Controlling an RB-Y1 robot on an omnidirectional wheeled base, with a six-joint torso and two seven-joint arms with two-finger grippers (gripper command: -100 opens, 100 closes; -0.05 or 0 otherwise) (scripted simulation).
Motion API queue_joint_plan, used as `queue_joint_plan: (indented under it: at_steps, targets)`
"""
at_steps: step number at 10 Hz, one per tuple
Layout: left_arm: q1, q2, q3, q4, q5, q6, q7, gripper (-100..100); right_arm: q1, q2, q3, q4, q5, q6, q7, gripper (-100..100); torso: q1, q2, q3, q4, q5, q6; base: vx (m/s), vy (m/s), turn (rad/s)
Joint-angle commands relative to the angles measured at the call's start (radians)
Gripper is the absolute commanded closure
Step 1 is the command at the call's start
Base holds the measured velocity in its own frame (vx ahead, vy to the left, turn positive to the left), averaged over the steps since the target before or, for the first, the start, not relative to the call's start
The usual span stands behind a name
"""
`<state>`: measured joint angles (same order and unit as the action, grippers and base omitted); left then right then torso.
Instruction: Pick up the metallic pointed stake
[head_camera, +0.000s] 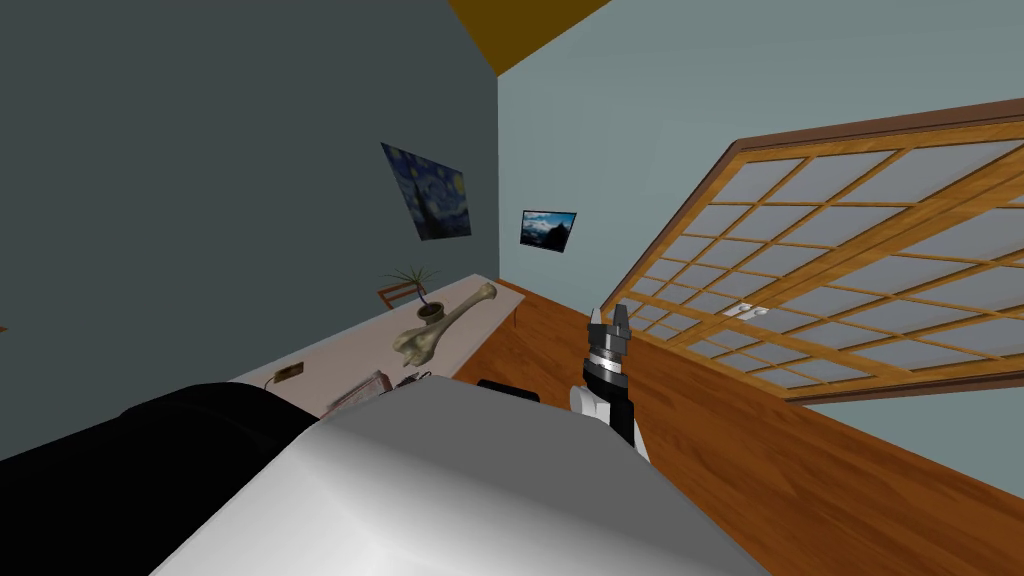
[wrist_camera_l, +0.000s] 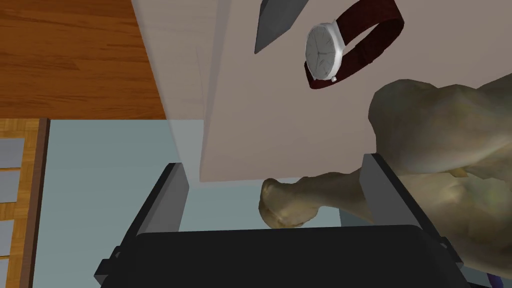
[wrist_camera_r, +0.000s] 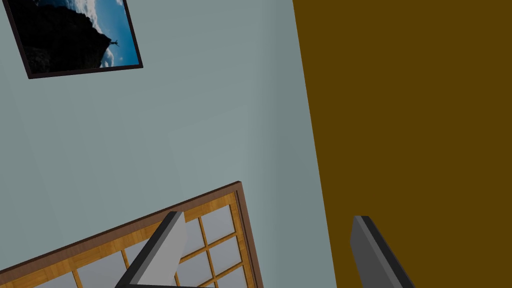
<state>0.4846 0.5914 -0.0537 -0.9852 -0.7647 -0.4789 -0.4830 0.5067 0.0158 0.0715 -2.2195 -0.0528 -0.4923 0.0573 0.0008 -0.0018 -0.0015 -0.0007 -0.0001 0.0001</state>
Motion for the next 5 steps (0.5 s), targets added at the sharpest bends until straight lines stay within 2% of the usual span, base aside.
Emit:
queue_joint_plan:
  at_steps: [1, 2, 3, 4, 5]
  targets:
    - [0.006, 0.014, -0.014, 0.050, -0.040, 0.003, -0.016, -100, 0.000, 0.000, 0.000, 0.000, 0.000, 0.000, 0.000, 0, 0.000, 0.000, 0.000, 0.000, 0.000, 0.000, 0.046, -0.017, -0.037]
    - [0.009, 0.028, -0.026, 0.080, -0.070, 0.007, -0.030, -100, 0.000, 0.000, 0.000, 0.000, 0.000, 0.000, 0.000, 0, 0.000, 0.000, 0.000, 0.000, 0.000, 0.000, 0.090, -0.044, -0.065]
    - [0.009, 0.028, -0.026, 0.107, -0.077, 0.007, -0.030, -100, 0.000, 0.000, 0.000, 0.000, 0.000, 0.000, 0.000, 0, -0.002, -0.003, -0.001, 0.000, 0.000, 0.000, 0.077, -0.035, -0.019]
    - [0.009, 0.028, -0.026, 0.107, -0.077, 0.007, -0.030, -100, 0.000, 0.000, 0.000, 0.000, 0.000, 0.000, 0.000, 0, -0.002, -0.002, -0.001, -0.001, 0.000, 0.000, 0.034, -0.007, 0.010]
    - [0.012, 0.040, -0.039, 0.142, -0.112, 0.010, -0.043, -100, 0.000, 0.000, 0.000, 0.000, 0.000, 0.000, 0.000, 0, 0.000, -0.001, 0.000, 0.000, 0.000, 0.000, 0.049, -0.006, -0.049]
